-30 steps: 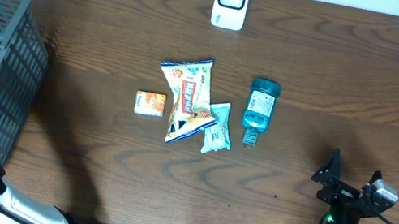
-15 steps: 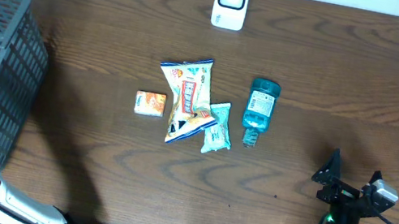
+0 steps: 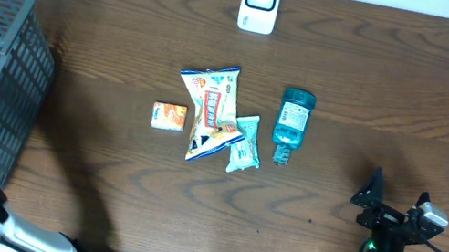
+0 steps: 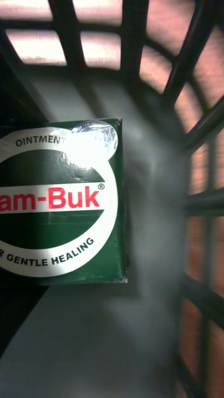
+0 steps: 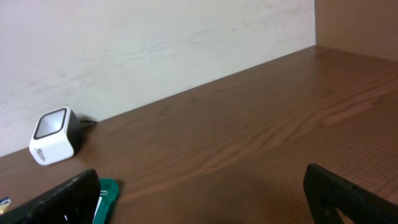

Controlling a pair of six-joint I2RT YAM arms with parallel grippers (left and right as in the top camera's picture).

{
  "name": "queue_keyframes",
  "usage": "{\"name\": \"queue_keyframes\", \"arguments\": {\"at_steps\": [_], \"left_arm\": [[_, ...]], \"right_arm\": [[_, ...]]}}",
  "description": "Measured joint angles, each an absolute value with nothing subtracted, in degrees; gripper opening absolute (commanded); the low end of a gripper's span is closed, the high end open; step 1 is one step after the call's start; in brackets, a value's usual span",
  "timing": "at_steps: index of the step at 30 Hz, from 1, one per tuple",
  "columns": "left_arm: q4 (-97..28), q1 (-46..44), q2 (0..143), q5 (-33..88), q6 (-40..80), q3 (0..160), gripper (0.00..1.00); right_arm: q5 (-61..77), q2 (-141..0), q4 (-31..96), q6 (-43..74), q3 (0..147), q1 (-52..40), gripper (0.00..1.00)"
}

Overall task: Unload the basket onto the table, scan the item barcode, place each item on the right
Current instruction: 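Reach the left gripper into the basket and grasp the green Zam-Buk tin, then lift the Zam-Buk tin out and carry it toward the teal bottle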

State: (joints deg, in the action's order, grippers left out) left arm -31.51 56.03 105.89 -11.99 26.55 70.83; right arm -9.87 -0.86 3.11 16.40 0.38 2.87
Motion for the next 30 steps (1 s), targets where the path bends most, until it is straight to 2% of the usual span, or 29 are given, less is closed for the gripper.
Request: {"name": "queue_keyframes", "arguments": {"at_steps": [6,10,16,18,21,24,30], "left_arm": [[-31.09,56.05,92.40,-10.46,26.57,70.70,0.64],[-29.17,56.10,84.05,-4.69,27.77,70.72,0.64],[-16.34,54.70,73.17,22.09,33.26,70.65,0.64],[-14.61,52.45,71.09,27.18,34.54,70.63,0.64],[-13.02,45.65,67.72,33.15,35.88,70.63,0.64],[-12.84,33.67,65.19,35.86,35.53,70.63,0.64],[-19.62,10.00,66.81,30.41,30.15,70.63,0.64]], "right_arm": [[-9.87,-0.86,3.09,16.40,0.38,2.87,0.99],[-9.85,-0.86,3.11,16.40,0.38,2.87,0.99],[-9.89,-0.86,3.09,16.40,0.38,2.87,0.99],[-9.87,-0.86,3.09,16.40,0.38,2.87,0.99],[-9.87,-0.86,3.11,16.40,0.38,2.87,0.99],[-9.87,-0.86,3.09,16.40,0.38,2.87,0.99],[-9.89,-0.86,3.09,16.40,0.38,2.87,0.99]]}}
